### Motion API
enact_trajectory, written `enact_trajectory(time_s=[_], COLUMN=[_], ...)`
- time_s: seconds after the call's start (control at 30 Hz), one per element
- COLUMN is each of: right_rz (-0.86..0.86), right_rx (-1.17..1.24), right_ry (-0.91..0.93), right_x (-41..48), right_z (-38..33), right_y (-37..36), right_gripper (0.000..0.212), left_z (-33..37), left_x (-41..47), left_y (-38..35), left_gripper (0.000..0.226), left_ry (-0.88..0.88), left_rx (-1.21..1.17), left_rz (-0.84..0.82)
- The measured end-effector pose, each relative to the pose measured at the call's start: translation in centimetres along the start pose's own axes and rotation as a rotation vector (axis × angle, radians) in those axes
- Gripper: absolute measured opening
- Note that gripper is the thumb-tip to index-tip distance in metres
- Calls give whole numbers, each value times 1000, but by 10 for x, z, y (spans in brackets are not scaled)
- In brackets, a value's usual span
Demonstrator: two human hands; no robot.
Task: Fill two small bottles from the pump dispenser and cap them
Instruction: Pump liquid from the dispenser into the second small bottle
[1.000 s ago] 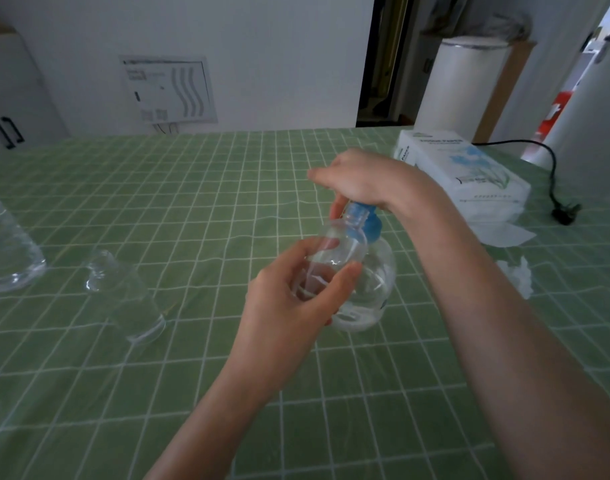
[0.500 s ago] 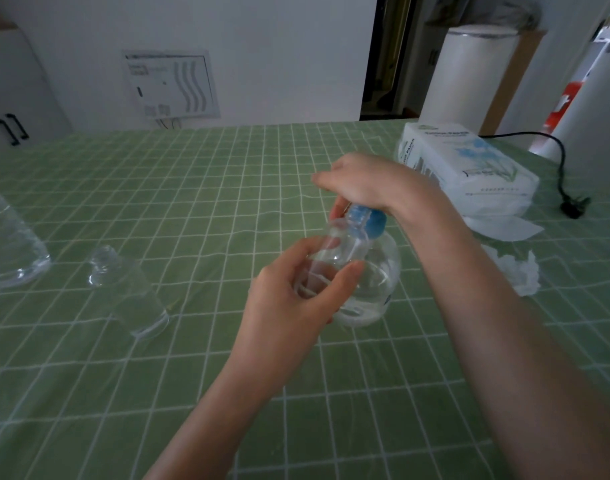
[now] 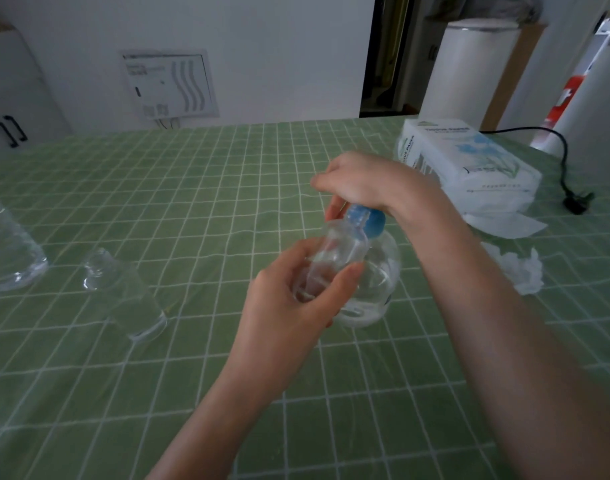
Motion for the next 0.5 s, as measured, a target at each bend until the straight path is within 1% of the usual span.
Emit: enact_trajectory(time_s=[0.17, 0.33, 0.5], right_rz=[-2, -1, 32], right_rx=[6, -8, -11], right_ry=[-1, 1, 13], right_x=[0, -2, -4], right_z=[1, -3, -7], right_y=[-2, 2, 8], right_gripper=[39, 41, 39], left_z=[-1, -1, 0], left_x=[0, 0, 1], left_y=[0, 1, 2], left_gripper=[25, 28, 29], left_ry=[-2, -6, -11], left_rx=[6, 5, -9], left_rz=[2, 5, 3])
Point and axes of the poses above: each hand's wrist, its own x-axis towards the middle knuckle, its own y-axis out of the back of the hand, z = x × y, the point moved 7 cm from there along x, towards the middle knuckle, and after that the axes turned 13 degrees about x, right-handed, at the moved point
